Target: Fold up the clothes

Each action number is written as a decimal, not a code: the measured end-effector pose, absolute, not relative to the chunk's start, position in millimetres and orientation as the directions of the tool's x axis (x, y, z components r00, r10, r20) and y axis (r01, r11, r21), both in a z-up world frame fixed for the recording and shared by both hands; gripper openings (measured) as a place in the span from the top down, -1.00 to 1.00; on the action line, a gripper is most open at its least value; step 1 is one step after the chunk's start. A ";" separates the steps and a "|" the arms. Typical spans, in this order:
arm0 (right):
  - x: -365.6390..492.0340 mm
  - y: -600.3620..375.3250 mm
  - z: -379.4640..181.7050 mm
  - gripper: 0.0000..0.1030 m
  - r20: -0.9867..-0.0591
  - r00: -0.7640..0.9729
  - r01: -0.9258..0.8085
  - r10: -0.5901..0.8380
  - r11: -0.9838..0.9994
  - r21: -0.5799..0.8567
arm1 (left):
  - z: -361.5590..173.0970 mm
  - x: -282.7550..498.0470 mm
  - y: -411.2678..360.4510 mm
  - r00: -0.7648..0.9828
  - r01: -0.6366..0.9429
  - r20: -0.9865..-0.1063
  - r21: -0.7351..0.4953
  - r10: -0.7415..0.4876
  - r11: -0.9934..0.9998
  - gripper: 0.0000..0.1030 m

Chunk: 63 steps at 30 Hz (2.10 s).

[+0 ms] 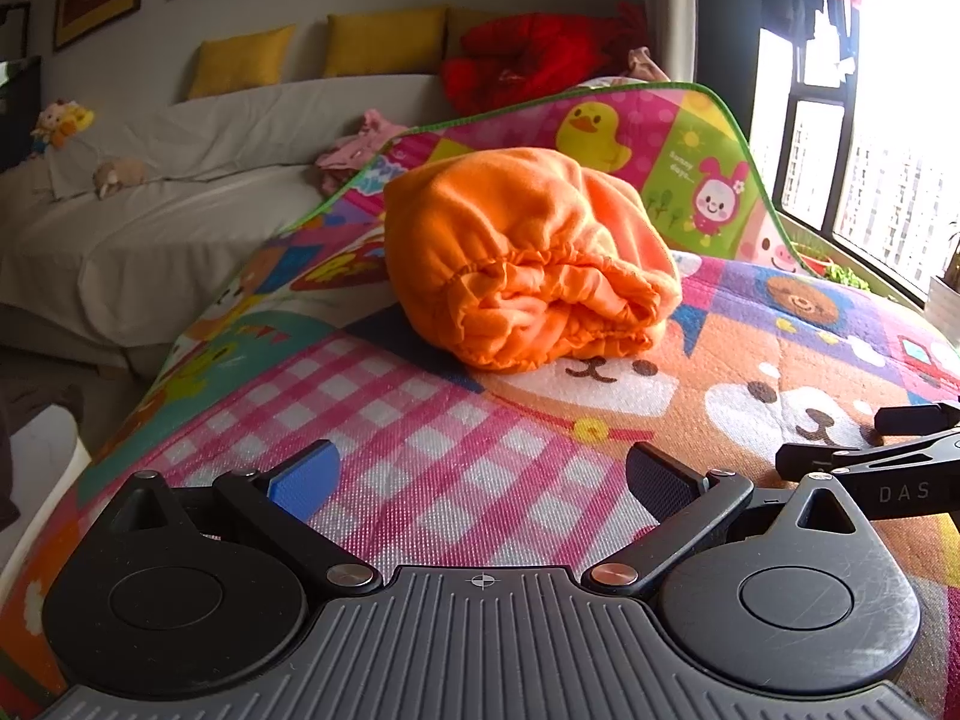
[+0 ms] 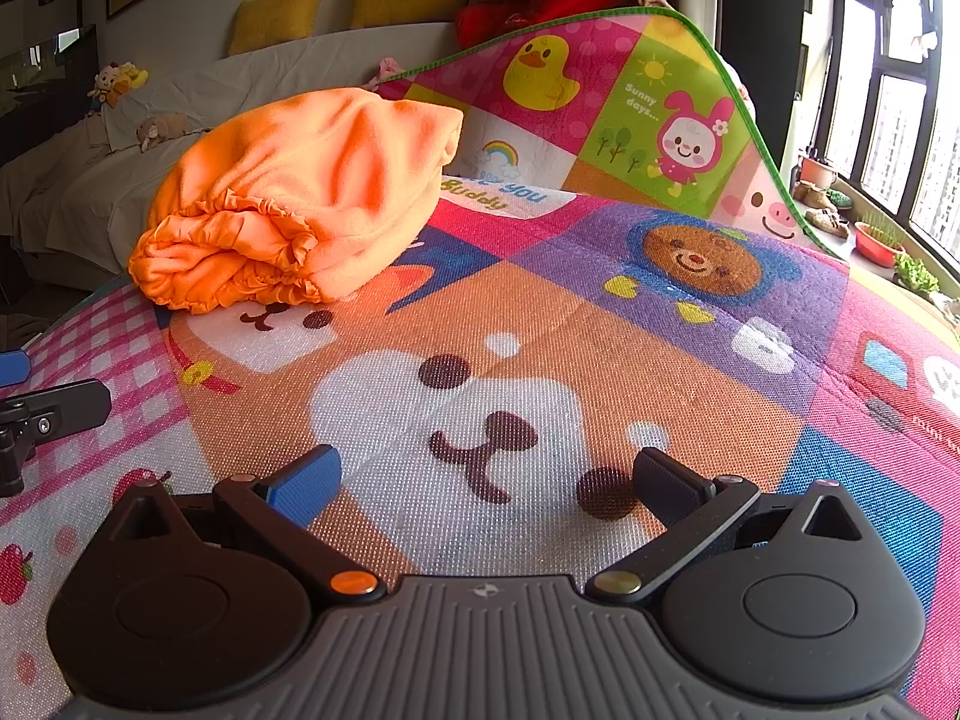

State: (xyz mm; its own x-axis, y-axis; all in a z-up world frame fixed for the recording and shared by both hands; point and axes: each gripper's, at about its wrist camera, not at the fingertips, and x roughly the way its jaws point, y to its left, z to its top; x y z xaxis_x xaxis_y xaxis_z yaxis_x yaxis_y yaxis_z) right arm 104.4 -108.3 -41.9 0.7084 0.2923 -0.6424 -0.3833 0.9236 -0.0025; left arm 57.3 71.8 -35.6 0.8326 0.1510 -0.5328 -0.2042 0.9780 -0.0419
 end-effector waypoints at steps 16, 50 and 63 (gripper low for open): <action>104.5 -108.1 -42.0 -1.00 -0.642 0.709 -0.383 0.292 0.924 -0.003 | -35.5 57.1 71.9 0.833 -0.206 -0.532 -0.040 0.154 0.978 -1.00; 104.3 -107.7 -42.2 -1.00 -0.642 0.709 -0.383 0.291 0.924 -0.004 | -35.4 56.0 72.3 0.836 -0.206 -0.528 -0.044 0.152 0.978 -1.00; 104.2 -107.8 -42.1 -1.00 -0.642 0.709 -0.383 0.291 0.924 -0.003 | -35.7 56.5 73.5 0.833 -0.209 -0.531 -0.049 0.152 0.977 -1.00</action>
State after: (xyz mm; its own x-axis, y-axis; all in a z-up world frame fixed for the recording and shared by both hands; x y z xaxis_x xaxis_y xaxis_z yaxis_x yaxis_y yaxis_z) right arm 104.2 -107.8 -42.1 0.7088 0.2915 -0.6424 -0.3829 0.9238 -0.0033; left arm 56.5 73.5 -35.7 0.8334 0.1523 -0.5313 -0.2094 0.9766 -0.0485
